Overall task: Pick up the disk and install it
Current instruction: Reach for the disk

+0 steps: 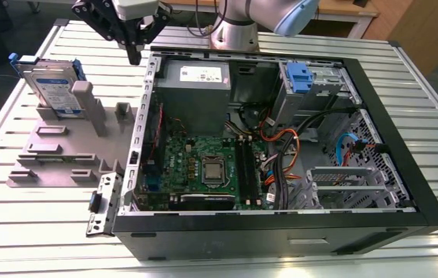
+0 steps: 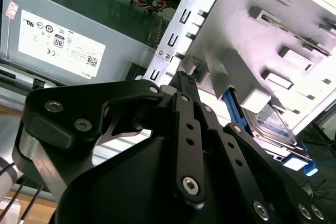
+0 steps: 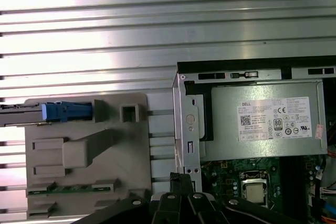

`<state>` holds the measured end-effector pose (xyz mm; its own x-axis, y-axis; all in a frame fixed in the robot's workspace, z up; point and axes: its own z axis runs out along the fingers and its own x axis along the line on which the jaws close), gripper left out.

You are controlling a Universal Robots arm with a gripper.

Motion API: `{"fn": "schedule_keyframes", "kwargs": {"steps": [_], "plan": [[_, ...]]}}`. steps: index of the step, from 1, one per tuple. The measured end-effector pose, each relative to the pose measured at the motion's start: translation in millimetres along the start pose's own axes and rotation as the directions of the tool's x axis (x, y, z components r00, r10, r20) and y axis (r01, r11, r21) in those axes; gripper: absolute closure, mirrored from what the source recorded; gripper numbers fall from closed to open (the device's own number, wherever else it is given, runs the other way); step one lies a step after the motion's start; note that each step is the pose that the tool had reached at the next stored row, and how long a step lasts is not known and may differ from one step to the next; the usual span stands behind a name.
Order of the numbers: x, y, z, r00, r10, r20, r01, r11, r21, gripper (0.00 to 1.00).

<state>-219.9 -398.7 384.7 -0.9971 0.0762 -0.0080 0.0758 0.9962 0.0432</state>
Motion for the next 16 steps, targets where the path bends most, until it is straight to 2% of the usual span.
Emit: {"fn": "schedule_keyframes", "kwargs": {"steps": [16], "plan": [[7.5,-0.5,0.7,1.0,0.0,-0.0018,0.0,1.0,0.0001,0.89]]}}
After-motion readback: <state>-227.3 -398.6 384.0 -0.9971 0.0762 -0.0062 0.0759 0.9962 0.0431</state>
